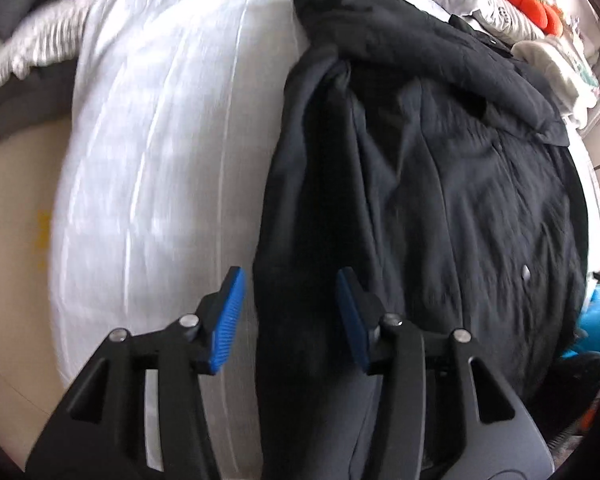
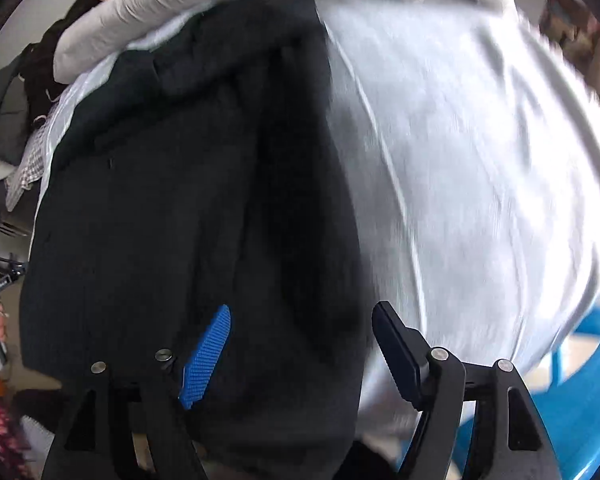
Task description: Fold large clothes
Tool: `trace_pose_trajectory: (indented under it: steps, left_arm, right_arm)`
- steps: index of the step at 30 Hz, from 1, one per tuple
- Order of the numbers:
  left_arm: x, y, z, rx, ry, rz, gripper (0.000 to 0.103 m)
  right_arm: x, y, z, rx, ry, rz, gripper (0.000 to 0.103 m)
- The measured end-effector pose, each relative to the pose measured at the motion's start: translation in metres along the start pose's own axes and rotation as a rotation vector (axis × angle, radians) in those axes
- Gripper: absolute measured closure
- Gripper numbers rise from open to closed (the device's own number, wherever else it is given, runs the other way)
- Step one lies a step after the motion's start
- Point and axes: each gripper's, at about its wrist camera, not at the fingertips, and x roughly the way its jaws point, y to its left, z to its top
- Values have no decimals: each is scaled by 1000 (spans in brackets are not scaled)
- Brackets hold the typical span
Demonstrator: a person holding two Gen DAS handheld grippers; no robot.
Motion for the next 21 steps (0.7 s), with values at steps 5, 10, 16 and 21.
trace_pose_trajectory:
  steps: [5, 10, 16, 21]
  left_arm:
    - [9, 19, -41, -107, 50, -119, 60]
    - [-13, 12, -54, -77, 2, -123, 99]
    - [5, 3, -70, 64, 104, 104, 97]
    - [-19, 5, -77, 17, 50, 1, 70]
  right_arm:
    - [37, -17, -29, 80, 133, 111, 70]
    - [-15, -15, -35, -27, 11, 34, 98]
    - [-21, -61, -37, 39, 55, -281, 99]
    - [-41, -84, -50, 172, -4, 58, 64]
